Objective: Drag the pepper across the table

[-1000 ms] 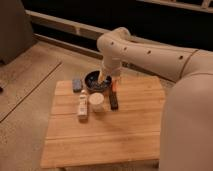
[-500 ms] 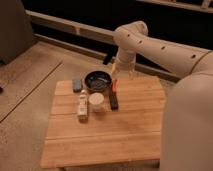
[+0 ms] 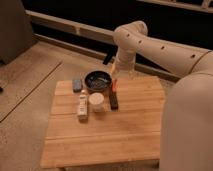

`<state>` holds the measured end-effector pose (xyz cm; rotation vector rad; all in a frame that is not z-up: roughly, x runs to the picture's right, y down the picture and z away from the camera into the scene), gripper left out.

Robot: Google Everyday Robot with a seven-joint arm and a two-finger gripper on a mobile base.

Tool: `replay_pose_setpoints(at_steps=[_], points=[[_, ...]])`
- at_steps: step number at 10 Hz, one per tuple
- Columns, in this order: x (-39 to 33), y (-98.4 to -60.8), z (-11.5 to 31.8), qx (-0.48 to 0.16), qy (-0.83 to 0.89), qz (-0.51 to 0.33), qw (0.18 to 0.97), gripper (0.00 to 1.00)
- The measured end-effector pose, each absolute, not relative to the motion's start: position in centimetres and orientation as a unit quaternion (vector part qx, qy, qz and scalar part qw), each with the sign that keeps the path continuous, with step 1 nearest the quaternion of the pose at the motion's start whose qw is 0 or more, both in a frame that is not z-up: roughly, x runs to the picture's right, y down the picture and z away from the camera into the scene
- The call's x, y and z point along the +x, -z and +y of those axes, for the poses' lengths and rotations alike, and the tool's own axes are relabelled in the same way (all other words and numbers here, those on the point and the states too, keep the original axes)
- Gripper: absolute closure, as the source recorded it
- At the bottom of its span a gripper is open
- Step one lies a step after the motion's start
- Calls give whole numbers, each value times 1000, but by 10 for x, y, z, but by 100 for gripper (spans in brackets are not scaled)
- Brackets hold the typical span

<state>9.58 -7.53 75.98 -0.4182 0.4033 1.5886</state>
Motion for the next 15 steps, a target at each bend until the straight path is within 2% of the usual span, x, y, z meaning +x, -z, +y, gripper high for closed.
replay_pose_setpoints(at_steps=[2,5,9,15], points=[[109,-782,-99,-154,-699,168,678,35],[129,-813,-112,-135,-706,155,678,35],[144,-856,-93,-155,-712,158,666,35],[157,-895,-72,-174,-672,187,695,35]])
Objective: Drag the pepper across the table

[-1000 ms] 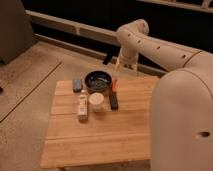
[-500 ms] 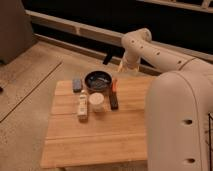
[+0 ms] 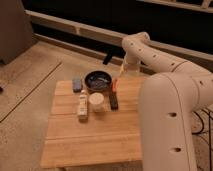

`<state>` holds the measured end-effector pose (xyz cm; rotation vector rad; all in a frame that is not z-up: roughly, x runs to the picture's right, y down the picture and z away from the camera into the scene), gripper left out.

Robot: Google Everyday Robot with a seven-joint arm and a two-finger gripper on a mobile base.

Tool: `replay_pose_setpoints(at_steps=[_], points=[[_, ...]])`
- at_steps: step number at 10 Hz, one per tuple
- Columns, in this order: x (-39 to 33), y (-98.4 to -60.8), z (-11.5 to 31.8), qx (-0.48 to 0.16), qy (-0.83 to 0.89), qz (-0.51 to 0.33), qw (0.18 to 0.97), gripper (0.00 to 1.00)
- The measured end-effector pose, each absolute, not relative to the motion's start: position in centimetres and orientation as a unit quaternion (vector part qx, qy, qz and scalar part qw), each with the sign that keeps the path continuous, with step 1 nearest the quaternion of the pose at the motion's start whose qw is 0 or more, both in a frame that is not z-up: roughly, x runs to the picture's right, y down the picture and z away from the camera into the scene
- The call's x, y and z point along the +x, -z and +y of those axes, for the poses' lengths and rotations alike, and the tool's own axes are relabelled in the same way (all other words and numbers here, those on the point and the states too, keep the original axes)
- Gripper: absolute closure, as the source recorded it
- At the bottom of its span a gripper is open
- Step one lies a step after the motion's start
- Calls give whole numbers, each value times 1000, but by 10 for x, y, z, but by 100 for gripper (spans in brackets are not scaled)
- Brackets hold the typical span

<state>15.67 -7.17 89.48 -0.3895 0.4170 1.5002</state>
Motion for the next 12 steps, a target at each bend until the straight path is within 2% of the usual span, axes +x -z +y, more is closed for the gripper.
replay_pose_setpoints(at_steps=[4,12], points=[[164,-917,-47,-190,-652,205,705,35],[123,-953,-17,-248,-611,219,719,35]])
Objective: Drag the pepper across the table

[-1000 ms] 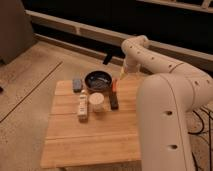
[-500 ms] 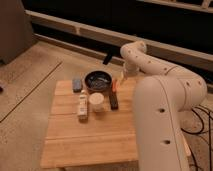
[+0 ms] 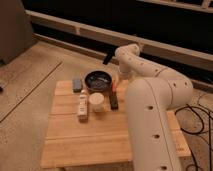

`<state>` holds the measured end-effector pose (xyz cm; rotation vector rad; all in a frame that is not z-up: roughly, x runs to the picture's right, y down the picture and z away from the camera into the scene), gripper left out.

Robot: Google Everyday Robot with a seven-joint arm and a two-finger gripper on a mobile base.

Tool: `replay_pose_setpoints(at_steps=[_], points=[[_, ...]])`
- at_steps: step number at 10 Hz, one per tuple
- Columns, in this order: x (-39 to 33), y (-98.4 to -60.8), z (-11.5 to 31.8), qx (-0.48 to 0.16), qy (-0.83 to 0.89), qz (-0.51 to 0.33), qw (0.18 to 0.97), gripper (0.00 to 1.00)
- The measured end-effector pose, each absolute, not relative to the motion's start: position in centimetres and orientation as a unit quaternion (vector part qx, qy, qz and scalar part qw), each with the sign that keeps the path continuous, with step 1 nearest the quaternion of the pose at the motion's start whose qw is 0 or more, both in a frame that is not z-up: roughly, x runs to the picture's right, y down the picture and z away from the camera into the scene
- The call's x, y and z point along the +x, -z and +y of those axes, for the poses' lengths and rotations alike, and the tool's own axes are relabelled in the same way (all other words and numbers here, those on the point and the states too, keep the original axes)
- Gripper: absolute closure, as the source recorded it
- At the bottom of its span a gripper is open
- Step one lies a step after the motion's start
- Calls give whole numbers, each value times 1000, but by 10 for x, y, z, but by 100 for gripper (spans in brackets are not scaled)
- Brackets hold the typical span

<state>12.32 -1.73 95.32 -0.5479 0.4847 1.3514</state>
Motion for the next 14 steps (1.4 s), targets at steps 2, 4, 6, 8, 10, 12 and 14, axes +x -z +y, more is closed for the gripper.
replay_pose_setpoints(at_steps=[2,4,6,8,10,12,14], points=[[112,-964,-15,-266,-600,212,724,35],[102,-971,-16,-277,-598,203,724,35],[102,-971,-16,-277,-598,203,724,35],[103,-970,-17,-275,-597,205,725,35],[120,-970,-15,-263,-593,228,726,35],[116,-979,-11,-266,-590,232,726,35],[99,-994,-8,-279,-581,222,732,35]])
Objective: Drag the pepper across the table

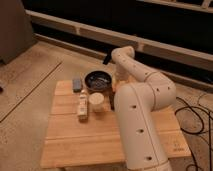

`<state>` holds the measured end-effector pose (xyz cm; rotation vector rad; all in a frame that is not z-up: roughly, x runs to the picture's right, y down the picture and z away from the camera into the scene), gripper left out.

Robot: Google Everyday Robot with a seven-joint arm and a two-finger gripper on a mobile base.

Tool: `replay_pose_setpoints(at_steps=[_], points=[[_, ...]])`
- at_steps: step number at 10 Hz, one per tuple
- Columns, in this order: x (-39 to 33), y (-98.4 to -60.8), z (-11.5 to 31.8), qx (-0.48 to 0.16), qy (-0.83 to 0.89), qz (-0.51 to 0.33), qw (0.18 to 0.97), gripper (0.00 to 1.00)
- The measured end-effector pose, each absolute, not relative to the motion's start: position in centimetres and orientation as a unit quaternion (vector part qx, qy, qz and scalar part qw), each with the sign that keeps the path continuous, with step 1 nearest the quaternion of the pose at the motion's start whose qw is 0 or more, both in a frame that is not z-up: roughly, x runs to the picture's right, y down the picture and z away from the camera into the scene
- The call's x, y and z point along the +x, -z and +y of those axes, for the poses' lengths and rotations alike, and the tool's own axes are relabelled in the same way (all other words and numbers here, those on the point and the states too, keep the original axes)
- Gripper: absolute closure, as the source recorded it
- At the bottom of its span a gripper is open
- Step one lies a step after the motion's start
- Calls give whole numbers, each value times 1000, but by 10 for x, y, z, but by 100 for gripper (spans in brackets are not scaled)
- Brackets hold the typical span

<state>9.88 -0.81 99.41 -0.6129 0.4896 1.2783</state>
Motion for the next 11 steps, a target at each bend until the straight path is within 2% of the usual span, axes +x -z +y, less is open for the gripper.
replay_pose_setpoints(at_steps=[6,8,9,11], points=[[102,-1023,1,-283,-578,221,733,37],[110,-1029,-1,-274,-585,221,731,54],[113,-1031,-4,-267,-587,220,732,68],[111,-1034,-9,-258,-586,219,736,89]])
